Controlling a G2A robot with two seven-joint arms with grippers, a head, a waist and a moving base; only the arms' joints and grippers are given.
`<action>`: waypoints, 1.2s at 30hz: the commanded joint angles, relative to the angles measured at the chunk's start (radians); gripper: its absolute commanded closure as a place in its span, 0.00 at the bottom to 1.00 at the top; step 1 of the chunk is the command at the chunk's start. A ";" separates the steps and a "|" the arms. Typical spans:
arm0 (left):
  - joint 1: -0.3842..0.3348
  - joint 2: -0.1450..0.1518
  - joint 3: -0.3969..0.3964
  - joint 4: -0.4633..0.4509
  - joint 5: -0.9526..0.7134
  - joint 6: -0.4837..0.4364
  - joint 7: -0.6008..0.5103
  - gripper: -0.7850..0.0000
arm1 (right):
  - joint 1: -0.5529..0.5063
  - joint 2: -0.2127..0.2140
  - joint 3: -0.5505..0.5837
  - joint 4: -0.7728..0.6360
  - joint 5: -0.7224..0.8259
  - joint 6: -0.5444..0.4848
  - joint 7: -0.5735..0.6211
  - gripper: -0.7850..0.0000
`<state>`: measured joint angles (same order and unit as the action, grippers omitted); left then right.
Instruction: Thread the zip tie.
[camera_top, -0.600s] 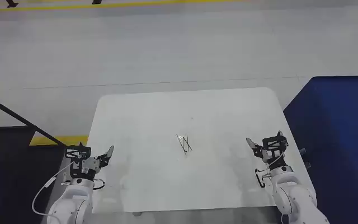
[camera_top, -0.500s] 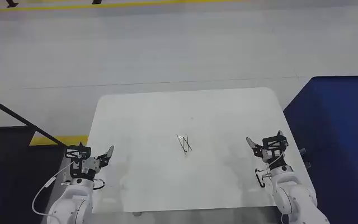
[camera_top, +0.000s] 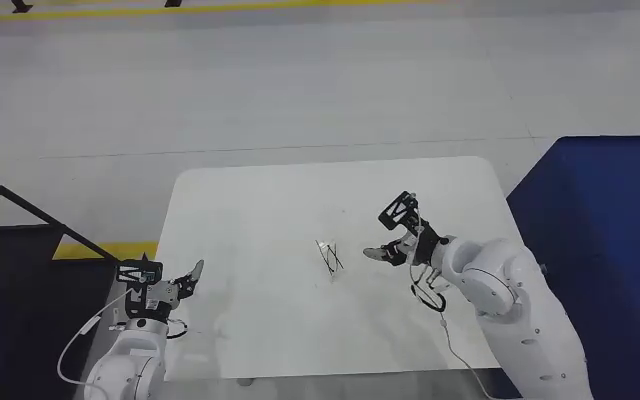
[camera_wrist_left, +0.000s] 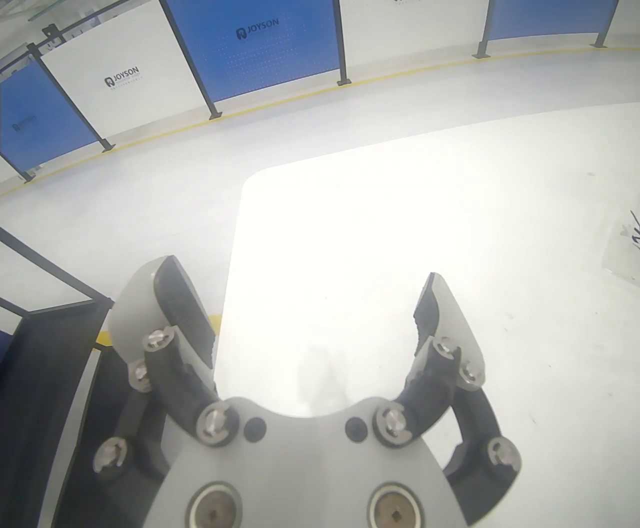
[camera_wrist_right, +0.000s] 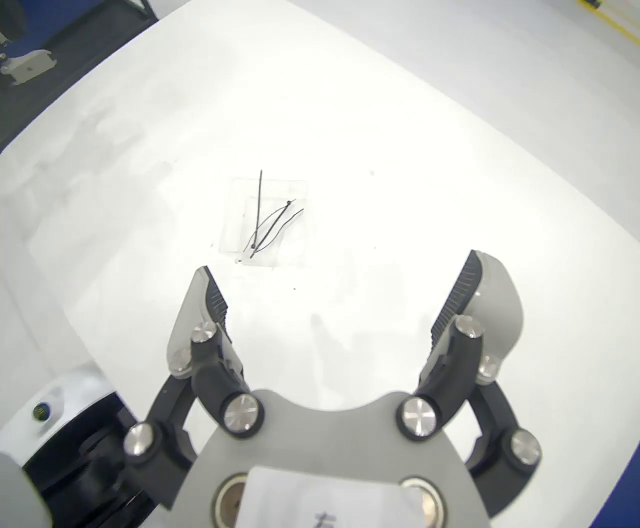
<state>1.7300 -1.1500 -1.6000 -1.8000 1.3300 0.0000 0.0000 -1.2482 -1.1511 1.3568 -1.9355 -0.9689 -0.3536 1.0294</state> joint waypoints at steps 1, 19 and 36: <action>0.000 0.000 0.000 0.000 0.000 0.000 0.000 0.00 | -0.009 0.000 0.002 -0.001 -0.038 0.000 -0.039 0.00; 0.000 0.000 0.000 0.000 0.000 0.000 0.000 0.00 | 0.523 -0.051 -0.317 0.386 0.492 0.326 0.506 0.00; 0.000 0.000 0.000 0.000 0.000 0.000 0.000 0.00 | 0.733 -0.075 -0.510 0.622 0.632 0.343 0.491 0.00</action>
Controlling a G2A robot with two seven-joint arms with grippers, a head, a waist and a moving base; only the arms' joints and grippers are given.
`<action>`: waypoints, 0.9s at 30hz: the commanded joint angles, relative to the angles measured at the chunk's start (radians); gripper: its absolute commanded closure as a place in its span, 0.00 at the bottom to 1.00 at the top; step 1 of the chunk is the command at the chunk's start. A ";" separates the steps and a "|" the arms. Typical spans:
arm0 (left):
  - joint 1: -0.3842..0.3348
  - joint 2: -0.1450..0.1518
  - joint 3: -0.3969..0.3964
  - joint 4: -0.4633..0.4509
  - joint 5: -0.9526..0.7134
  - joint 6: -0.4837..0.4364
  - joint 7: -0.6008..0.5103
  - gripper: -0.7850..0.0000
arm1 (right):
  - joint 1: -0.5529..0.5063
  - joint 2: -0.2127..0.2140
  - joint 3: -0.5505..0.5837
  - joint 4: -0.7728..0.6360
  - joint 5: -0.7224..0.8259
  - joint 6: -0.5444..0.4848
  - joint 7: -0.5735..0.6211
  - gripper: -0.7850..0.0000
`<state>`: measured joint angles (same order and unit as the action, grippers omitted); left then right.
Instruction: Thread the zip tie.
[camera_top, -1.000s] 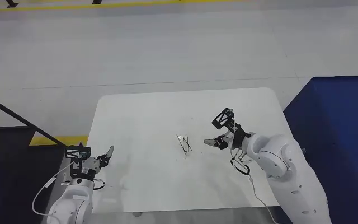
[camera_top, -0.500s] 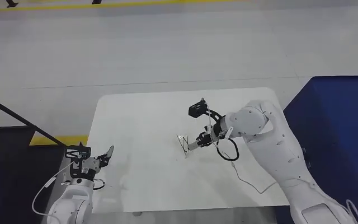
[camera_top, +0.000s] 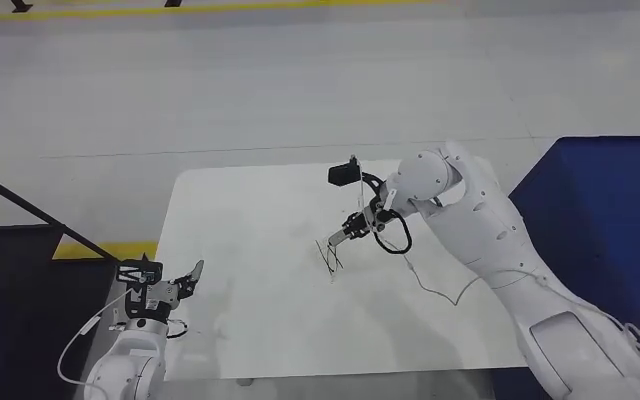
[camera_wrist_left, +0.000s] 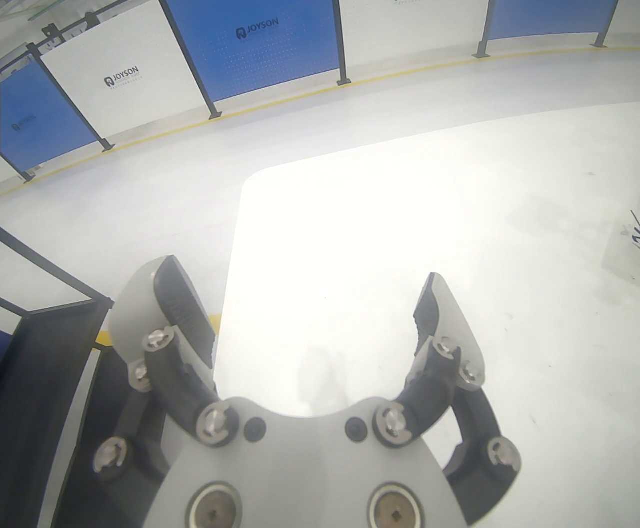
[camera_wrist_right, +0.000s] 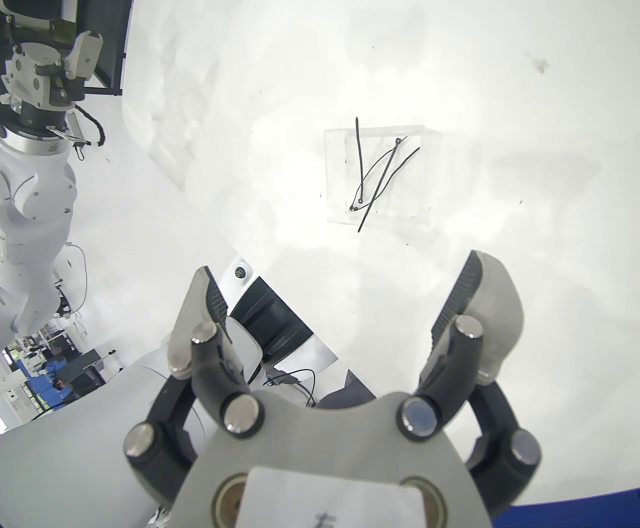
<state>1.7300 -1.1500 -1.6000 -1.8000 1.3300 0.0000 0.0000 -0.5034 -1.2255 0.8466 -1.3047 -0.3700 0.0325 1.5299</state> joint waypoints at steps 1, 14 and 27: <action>0.000 0.000 0.000 0.000 0.000 0.000 0.000 0.00 | -0.009 -0.001 -0.004 -0.022 0.045 -0.086 -0.009 0.00; 0.000 0.000 0.000 0.000 0.000 0.000 0.000 0.00 | 0.146 -0.142 -0.283 0.290 0.214 -0.174 -0.021 0.04; 0.000 0.000 0.000 0.000 0.000 0.000 0.000 0.00 | 0.237 -0.309 -0.466 0.640 0.161 -0.248 -0.105 0.50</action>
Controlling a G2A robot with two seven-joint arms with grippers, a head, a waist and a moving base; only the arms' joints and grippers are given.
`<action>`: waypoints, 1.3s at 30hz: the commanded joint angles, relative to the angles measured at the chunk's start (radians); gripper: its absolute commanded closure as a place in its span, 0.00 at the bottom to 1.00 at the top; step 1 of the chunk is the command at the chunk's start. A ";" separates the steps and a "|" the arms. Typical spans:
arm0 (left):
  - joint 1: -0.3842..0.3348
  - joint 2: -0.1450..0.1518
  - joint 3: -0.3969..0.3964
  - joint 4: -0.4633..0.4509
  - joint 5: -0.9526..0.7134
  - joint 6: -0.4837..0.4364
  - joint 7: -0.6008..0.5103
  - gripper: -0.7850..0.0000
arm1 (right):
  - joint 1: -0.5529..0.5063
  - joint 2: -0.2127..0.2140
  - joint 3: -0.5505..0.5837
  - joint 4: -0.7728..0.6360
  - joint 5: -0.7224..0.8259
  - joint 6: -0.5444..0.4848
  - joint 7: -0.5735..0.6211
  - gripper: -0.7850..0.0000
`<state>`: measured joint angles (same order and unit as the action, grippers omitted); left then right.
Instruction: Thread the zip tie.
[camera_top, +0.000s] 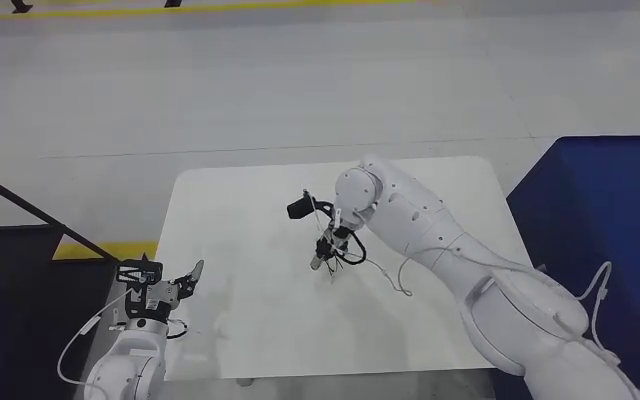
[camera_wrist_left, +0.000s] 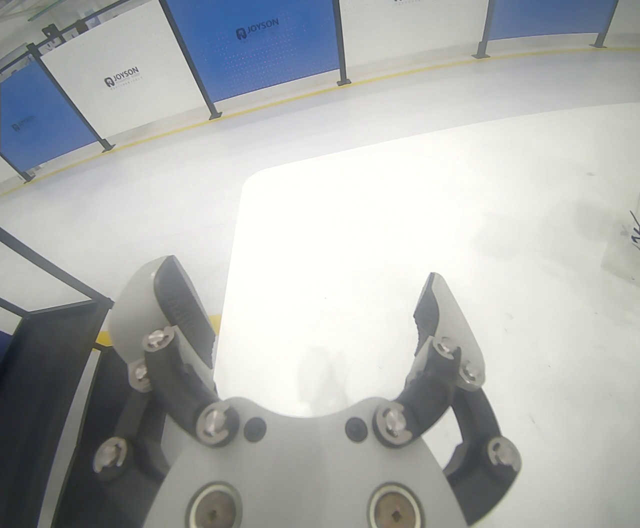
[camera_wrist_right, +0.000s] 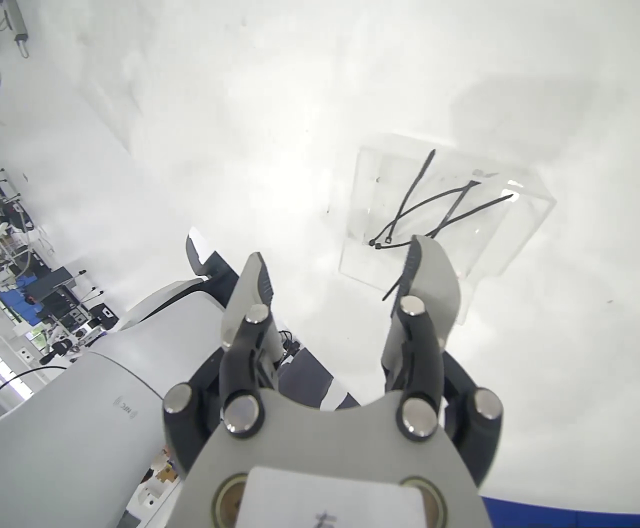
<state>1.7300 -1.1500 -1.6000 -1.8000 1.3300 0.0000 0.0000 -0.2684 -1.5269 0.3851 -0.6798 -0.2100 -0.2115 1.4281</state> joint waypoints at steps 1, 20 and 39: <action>0.000 0.000 0.000 0.000 0.000 0.000 0.000 0.00 | 0.005 -0.017 -0.009 0.034 0.001 -0.010 -0.007 0.51; 0.000 0.000 0.000 0.000 0.000 0.000 0.000 0.00 | 0.028 -0.106 -0.037 0.208 -0.050 0.008 -0.045 0.58; 0.000 0.000 0.000 0.000 0.000 0.000 0.000 0.00 | 0.023 -0.159 -0.023 0.347 -0.051 0.033 -0.033 0.63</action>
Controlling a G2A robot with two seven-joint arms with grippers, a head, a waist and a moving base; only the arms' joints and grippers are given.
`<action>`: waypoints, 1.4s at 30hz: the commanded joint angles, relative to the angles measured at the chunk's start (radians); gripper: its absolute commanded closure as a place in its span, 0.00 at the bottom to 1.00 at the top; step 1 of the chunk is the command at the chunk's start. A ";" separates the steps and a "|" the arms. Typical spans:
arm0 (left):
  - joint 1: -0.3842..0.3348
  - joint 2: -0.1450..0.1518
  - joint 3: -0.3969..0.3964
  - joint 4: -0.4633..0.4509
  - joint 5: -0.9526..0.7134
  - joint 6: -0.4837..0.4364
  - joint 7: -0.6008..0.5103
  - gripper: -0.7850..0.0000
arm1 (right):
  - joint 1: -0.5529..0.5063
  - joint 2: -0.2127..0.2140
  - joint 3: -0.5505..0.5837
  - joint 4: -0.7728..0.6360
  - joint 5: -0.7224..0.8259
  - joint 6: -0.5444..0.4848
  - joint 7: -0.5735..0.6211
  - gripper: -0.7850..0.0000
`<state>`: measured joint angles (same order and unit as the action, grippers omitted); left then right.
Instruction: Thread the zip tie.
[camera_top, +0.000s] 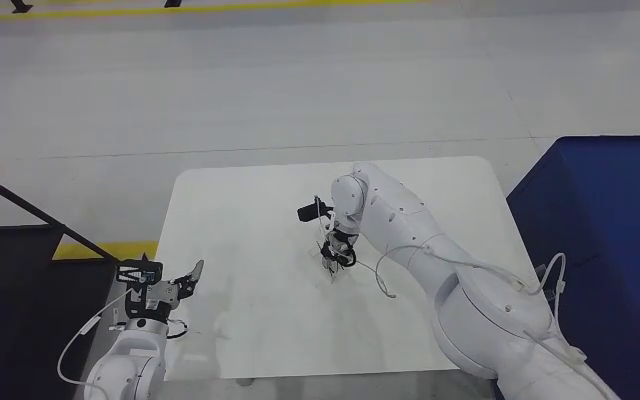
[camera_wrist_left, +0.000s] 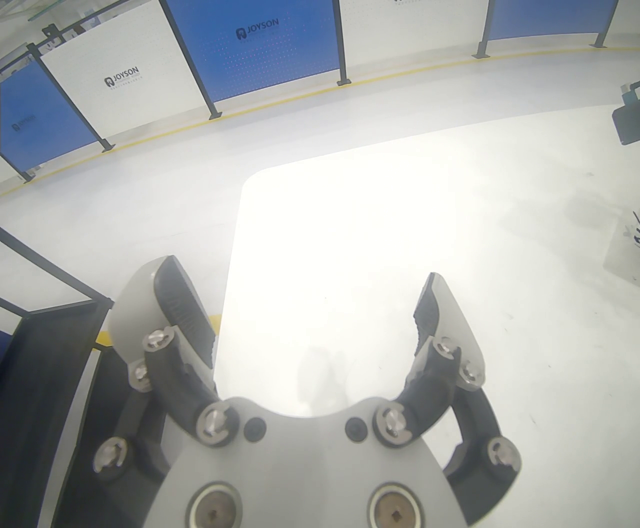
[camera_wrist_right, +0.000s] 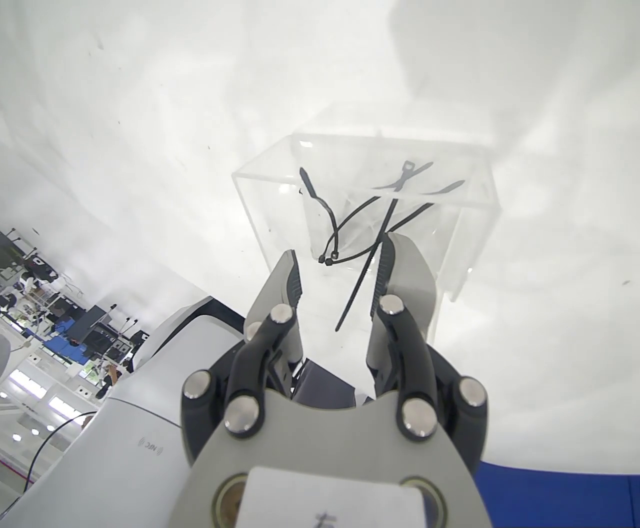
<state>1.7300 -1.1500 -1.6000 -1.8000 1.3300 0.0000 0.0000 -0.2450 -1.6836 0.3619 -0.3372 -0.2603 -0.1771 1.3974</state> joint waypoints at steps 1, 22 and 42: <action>0.000 0.000 0.000 0.000 0.000 0.000 0.000 0.00 | -0.001 -0.005 0.001 0.010 -0.002 -0.003 -0.004 0.64; 0.000 0.000 0.000 0.000 0.000 0.000 0.000 0.00 | 0.019 -0.025 0.059 0.101 0.059 -0.106 0.047 1.00; 0.000 0.000 0.000 0.000 0.000 0.000 0.000 0.00 | -0.028 0.308 0.088 -0.392 0.372 -0.160 0.086 1.00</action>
<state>1.7300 -1.1500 -1.6000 -1.8000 1.3300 0.0000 0.0000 -0.2761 -1.3937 0.4545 -0.7332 0.1411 -0.3342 1.4861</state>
